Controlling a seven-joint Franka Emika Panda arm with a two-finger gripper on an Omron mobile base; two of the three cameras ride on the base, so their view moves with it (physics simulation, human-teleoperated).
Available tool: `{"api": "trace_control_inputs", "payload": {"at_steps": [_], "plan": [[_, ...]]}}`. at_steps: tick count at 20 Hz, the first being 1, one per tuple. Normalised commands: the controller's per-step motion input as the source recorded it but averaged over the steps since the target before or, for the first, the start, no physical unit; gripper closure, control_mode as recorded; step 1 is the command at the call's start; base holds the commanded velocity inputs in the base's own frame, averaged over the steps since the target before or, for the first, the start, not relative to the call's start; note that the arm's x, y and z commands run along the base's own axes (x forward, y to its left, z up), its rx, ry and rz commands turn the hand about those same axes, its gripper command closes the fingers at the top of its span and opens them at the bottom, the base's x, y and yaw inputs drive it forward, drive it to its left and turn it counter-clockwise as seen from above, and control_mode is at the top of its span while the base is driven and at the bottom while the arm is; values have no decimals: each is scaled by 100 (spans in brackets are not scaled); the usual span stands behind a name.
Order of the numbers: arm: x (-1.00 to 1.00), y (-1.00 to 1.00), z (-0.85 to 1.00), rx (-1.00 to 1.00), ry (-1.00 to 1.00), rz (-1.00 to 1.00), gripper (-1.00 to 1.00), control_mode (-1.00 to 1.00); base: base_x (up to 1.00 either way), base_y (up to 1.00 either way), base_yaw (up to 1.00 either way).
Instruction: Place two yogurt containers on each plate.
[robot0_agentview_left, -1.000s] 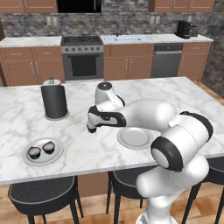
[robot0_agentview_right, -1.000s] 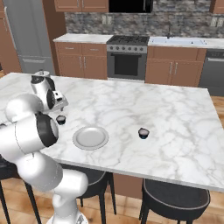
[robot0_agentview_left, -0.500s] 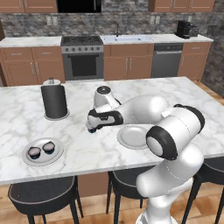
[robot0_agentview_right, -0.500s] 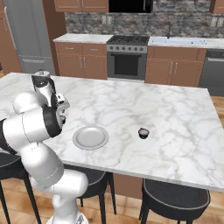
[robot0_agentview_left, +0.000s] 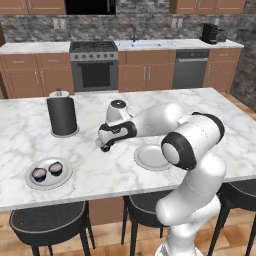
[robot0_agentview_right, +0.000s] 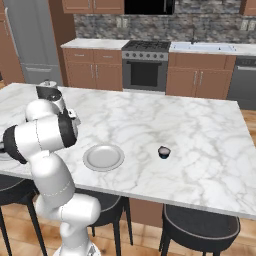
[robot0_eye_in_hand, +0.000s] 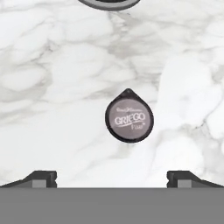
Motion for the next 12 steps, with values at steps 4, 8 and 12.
{"api": "trace_control_inputs", "payload": {"at_steps": [4, 8, 12], "plan": [[21, 14, -20, 1, 7, 0, -100, -100, 0, 0, 0], [19, 4, -21, 0, 5, 0, -100, -100, 0, 0, 0], [20, 0, -14, 0, 0, 0, -100, -100, 0, 0, 0]]}}
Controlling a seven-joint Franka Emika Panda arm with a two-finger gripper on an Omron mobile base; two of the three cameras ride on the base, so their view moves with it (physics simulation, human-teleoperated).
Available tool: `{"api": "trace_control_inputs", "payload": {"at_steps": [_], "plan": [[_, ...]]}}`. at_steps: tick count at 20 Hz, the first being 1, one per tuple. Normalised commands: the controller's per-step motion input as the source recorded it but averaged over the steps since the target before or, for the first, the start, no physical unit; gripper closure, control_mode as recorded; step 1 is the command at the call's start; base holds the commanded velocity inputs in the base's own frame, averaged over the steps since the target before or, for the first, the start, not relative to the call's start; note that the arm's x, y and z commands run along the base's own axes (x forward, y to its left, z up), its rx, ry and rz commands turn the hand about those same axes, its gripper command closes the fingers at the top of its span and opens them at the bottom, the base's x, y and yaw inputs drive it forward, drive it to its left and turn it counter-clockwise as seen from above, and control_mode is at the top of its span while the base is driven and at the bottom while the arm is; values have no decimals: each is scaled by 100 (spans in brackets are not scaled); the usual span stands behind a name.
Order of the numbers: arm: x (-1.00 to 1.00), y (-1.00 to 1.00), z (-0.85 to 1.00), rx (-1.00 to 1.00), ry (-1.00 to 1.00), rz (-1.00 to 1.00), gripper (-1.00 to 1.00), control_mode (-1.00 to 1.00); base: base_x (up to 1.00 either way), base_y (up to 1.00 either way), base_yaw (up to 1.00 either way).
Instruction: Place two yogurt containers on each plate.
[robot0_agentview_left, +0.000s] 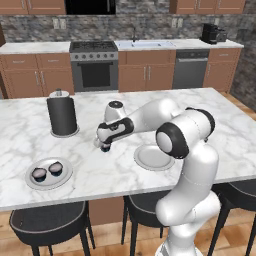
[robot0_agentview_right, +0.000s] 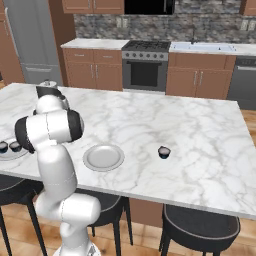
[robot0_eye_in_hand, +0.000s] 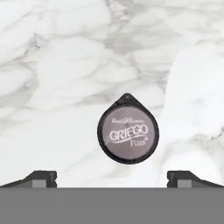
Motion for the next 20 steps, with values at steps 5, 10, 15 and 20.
{"api": "trace_control_inputs", "payload": {"at_steps": [5, 10, 15, 20], "plan": [[16, 0, -10, 0, 0, 0, -100, -100, 0, 0, 0], [14, 4, -16, 0, 0, 0, -100, -100, 0, 0, 0], [7, 6, -15, 0, 0, 0, -100, -100, 0, 0, 0], [3, 6, -16, 0, 0, 0, -100, -100, 0, 0, 0]]}}
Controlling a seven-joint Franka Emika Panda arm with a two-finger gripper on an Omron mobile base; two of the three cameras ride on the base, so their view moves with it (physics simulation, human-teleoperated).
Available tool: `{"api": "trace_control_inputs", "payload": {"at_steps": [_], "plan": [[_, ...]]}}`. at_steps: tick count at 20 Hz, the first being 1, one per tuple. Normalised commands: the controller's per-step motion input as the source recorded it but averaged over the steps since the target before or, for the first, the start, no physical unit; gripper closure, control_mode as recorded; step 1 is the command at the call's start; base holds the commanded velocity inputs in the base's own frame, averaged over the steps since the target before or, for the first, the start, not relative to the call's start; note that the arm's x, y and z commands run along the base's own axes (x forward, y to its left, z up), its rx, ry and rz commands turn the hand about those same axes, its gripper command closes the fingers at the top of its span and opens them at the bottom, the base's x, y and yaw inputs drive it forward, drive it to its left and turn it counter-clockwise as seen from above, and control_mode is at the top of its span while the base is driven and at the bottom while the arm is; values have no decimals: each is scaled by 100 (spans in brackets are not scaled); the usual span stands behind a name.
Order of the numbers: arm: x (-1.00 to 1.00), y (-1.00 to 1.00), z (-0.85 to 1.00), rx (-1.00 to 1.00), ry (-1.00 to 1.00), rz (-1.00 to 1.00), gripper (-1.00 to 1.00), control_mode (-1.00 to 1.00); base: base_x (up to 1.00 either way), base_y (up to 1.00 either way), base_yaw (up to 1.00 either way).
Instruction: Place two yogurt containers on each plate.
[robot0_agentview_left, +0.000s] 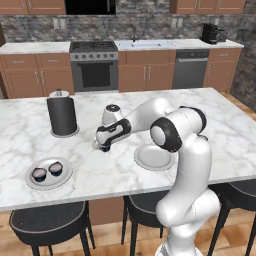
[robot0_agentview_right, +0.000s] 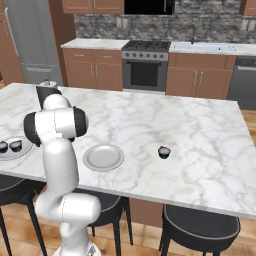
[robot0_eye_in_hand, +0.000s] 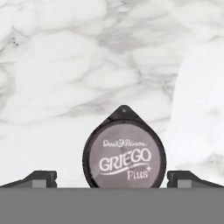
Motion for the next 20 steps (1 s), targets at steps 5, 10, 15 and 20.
{"api": "trace_control_inputs", "payload": {"at_steps": [5, 10, 15, 20], "plan": [[11, 1, -9, 0, 0, 0, -100, -100, 0, 0, 0], [16, 0, -3, 0, 0, 0, -100, -100, 0, 0, 0], [10, 0, -5, 0, 0, 0, -100, -100, 0, 0, 0], [9, 0, -9, 0, 2, 0, -100, -100, 0, 0, 0]]}}
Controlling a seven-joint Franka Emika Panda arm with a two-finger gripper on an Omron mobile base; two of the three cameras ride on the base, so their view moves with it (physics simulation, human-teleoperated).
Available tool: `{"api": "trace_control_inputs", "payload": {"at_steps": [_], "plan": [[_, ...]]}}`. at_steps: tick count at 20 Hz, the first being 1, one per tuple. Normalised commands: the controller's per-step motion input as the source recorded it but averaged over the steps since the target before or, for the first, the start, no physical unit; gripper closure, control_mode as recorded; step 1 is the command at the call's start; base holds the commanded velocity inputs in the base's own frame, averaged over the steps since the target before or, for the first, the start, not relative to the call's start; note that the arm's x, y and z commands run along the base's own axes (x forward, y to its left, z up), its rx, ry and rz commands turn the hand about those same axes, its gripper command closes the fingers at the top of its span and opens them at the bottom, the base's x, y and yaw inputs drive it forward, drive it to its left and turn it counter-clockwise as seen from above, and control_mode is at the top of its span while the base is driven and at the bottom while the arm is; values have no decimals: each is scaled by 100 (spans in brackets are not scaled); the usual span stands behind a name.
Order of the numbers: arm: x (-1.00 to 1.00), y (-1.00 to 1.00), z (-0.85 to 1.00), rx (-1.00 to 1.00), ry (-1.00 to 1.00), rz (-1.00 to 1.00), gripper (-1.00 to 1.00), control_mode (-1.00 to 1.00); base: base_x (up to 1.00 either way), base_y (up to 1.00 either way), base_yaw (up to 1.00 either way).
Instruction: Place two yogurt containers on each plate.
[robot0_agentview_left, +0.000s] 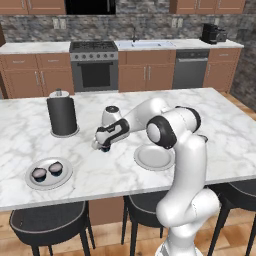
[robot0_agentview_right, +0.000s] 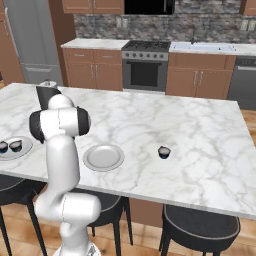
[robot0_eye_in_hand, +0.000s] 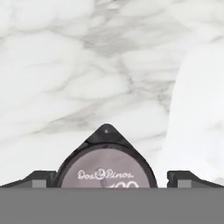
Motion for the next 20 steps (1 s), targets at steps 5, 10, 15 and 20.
{"api": "trace_control_inputs", "payload": {"at_steps": [5, 10, 15, 20], "plan": [[5, 0, -11, 0, 5, 0, -100, -100, 0, 0, 0], [1, 0, -7, 0, 4, 0, -100, -100, 0, 0, 0], [0, 0, -8, 0, 8, 0, -100, -100, 0, 0, 0], [0, 0, -1, 0, 5, 0, 100, -100, 0, 0, 0]]}}
